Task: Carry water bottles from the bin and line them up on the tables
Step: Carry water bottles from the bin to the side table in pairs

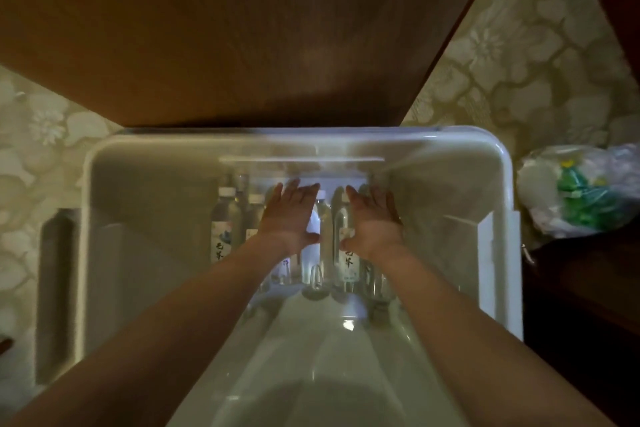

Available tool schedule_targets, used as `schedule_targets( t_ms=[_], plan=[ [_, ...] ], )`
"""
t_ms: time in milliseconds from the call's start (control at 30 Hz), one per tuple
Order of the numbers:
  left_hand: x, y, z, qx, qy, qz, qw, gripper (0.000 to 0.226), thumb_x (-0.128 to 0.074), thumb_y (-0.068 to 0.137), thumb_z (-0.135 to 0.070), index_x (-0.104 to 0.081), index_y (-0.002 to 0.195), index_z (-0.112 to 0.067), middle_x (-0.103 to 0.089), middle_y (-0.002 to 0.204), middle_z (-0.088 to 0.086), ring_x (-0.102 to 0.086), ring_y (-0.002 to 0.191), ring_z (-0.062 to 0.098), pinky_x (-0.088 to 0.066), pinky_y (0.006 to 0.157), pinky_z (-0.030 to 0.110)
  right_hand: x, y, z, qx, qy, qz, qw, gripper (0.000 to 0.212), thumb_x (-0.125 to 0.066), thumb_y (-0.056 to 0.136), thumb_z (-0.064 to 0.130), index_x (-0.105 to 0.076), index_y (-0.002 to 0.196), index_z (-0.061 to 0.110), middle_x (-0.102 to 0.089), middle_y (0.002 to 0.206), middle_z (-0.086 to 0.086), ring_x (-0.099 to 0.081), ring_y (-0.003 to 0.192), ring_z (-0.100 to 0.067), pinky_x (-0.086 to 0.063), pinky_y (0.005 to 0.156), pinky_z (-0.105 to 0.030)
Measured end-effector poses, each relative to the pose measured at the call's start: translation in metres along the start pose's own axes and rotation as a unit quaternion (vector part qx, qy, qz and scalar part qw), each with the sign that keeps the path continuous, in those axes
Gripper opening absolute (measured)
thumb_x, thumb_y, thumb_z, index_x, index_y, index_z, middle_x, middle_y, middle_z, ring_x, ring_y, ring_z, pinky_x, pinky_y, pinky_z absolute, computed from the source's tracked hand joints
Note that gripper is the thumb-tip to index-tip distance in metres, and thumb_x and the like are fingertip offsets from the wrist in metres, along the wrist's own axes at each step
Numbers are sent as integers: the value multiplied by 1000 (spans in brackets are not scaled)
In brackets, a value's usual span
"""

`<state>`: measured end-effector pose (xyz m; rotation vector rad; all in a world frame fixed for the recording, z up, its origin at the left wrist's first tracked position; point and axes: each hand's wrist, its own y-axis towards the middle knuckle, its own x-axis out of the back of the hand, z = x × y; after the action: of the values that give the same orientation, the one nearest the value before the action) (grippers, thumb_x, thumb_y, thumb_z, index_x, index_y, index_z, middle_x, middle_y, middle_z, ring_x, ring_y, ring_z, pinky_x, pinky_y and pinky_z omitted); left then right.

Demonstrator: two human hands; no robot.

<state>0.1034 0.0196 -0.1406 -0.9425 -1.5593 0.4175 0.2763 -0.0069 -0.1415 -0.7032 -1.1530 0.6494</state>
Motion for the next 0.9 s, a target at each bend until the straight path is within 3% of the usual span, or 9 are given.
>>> schedule_targets(
  t_ms=[133, 233, 467, 533, 600, 733, 800, 900],
  plan=[
    [-3, 7, 0, 9, 23, 5, 1000, 105, -65, 83, -56, -1, 156, -17, -15, 163, 2, 7, 152, 21, 7, 122, 43, -5, 14, 6, -3, 8, 3, 1000, 117, -82, 74, 42, -3, 158, 24, 1, 166, -16, 12, 153, -32, 13, 122, -41],
    [-2, 7, -2, 12, 41, 20, 999, 104, -63, 85, -56, 0, 156, -13, -9, 164, 6, 11, 151, 25, 9, 122, 42, -9, 18, 4, 5, 2, -29, 1000, 112, -85, 66, 44, -19, 154, 24, -13, 164, -18, 5, 153, -31, 11, 123, -43],
    [-14, -15, -12, -20, 10, -79, 997, 94, -68, 86, -41, -10, 155, -14, -34, 154, 5, -1, 151, 22, 17, 117, 37, -24, -14, 6, -1, -3, -135, 991, 98, -79, 71, 48, -28, 150, 18, -36, 156, -13, -14, 151, -32, 10, 121, -42],
    [-19, -25, -14, -27, -10, -104, 994, 90, -68, 85, -32, -14, 155, -15, -33, 154, 4, -6, 151, 23, 10, 121, 38, -25, -26, 7, 0, 6, -141, 990, 99, -81, 70, 44, -29, 149, 17, -39, 154, -12, -15, 151, -30, 8, 121, -42],
    [-23, -36, -16, -26, -74, -117, 990, 88, -69, 82, -22, -19, 154, -19, -33, 154, 6, -15, 149, 24, -8, 123, 41, -27, -39, 7, -5, 33, -142, 989, 98, -82, 72, 38, -28, 150, 18, -42, 153, -11, -15, 151, -29, -1, 123, -40],
    [-31, -62, -15, -23, -252, -111, 961, 88, -70, 79, -6, -23, 150, -28, -36, 150, -2, -48, 128, 21, -46, 100, 43, -39, -67, 8, -2, 118, -140, 983, 96, -79, 77, 21, -22, 155, 22, -38, 152, -7, -22, 147, -29, -34, 114, -38],
    [-36, -74, -16, -25, -321, -116, 940, 89, -69, 80, -2, -23, 149, -32, -39, 145, -5, -51, 124, 16, -48, 98, 39, -47, -80, 9, -2, 129, -138, 982, 97, -74, 79, 15, -18, 156, 29, -34, 153, -3, -38, 138, -26, -48, 98, -40],
    [-42, -85, -19, -6, -381, -99, 919, 91, -72, 80, -1, -24, 151, -31, -41, 131, -9, -49, 119, 7, -42, 103, 26, -57, -95, 12, -19, 154, -131, 979, 99, -71, 81, 15, -9, 156, 34, -29, 158, 6, -44, 133, -23, -50, 86, -35]
  ],
)
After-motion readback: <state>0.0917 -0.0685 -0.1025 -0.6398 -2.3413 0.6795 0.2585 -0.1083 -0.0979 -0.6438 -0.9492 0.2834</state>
